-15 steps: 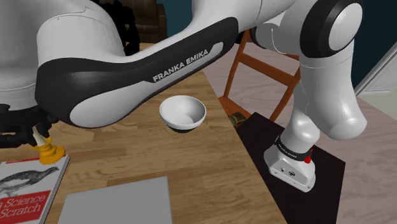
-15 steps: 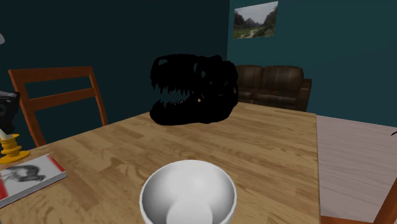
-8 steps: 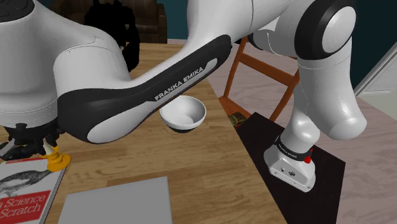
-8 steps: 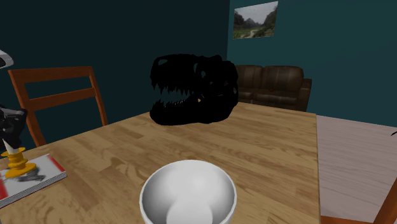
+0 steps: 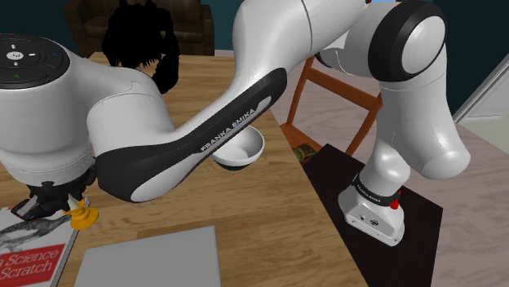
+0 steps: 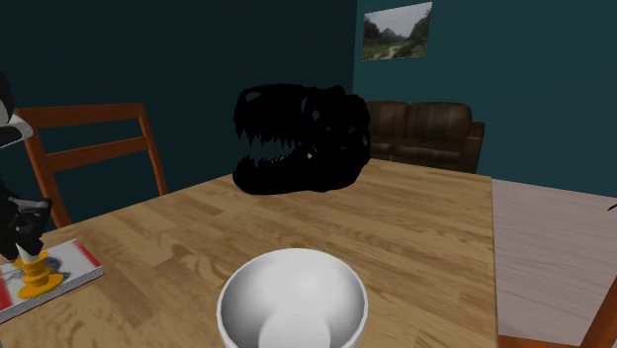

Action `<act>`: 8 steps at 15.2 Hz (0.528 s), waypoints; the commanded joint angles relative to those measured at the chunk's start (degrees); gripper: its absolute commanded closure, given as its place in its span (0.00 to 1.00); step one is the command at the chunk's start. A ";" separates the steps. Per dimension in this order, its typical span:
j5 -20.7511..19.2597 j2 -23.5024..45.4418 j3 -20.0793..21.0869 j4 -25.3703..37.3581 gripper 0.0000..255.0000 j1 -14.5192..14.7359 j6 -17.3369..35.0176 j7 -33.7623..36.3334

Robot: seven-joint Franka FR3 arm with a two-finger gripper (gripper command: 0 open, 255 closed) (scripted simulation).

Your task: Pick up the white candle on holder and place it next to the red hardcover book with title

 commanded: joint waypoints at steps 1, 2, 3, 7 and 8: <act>-0.51 0.59 -0.32 -0.50 1.00 0.13 1.03 0.64; -0.77 0.90 -0.48 -0.73 1.00 0.19 1.53 0.94; -1.03 1.23 -0.65 -0.93 1.00 0.26 2.03 1.24; -1.77 2.21 -1.15 -1.44 1.00 0.47 3.41 2.11; -1.77 2.21 -1.15 -1.44 1.00 0.47 3.41 2.11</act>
